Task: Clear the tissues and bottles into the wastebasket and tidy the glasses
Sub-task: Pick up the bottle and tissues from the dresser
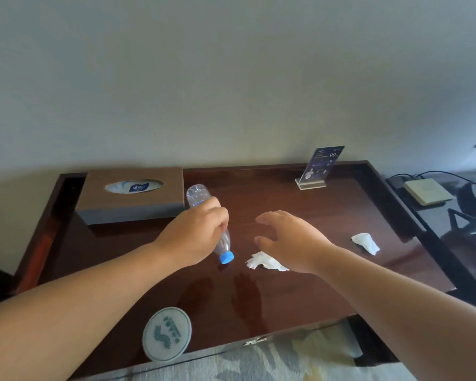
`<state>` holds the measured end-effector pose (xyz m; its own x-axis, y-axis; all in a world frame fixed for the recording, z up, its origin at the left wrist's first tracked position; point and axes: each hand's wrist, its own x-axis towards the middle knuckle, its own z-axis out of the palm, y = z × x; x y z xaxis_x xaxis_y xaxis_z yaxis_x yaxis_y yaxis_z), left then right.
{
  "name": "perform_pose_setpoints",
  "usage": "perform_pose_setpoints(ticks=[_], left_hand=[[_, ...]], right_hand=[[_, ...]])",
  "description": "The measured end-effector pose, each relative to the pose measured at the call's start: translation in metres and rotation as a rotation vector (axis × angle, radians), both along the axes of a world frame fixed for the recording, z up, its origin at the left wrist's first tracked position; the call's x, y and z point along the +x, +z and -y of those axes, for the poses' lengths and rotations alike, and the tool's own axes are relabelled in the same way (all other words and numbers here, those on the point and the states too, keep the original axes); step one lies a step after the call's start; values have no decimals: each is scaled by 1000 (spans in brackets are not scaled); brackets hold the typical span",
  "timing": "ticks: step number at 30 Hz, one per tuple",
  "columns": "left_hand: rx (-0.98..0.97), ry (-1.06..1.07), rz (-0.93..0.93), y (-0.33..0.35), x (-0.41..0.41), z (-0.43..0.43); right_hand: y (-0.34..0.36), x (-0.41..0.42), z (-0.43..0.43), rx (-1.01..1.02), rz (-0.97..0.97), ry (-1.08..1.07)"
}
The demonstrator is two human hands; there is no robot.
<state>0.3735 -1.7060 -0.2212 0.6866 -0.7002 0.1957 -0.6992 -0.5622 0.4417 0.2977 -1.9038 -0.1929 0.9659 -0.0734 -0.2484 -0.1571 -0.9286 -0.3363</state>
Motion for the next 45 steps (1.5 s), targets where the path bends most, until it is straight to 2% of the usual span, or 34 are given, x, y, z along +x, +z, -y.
perform_pose_setpoints(ticks=[6, 9, 12, 29, 41, 45], left_hand=[[101, 84, 33, -12, -22, 47], [142, 158, -66, -16, -35, 62], [165, 124, -108, -21, -46, 66], [87, 85, -253, -70, -49, 71], [100, 140, -330, -84, -53, 61], [106, 145, -329, -83, -52, 57]], right_hand=[[-12, 3, 62, 35, -6, 76], [-23, 3, 79, 43, -36, 123], [-34, 3, 87, 54, -62, 156], [-114, 4, 89, -18, -219, 188], [-144, 11, 77, -161, -178, 230], [-145, 12, 79, -104, -173, 171]])
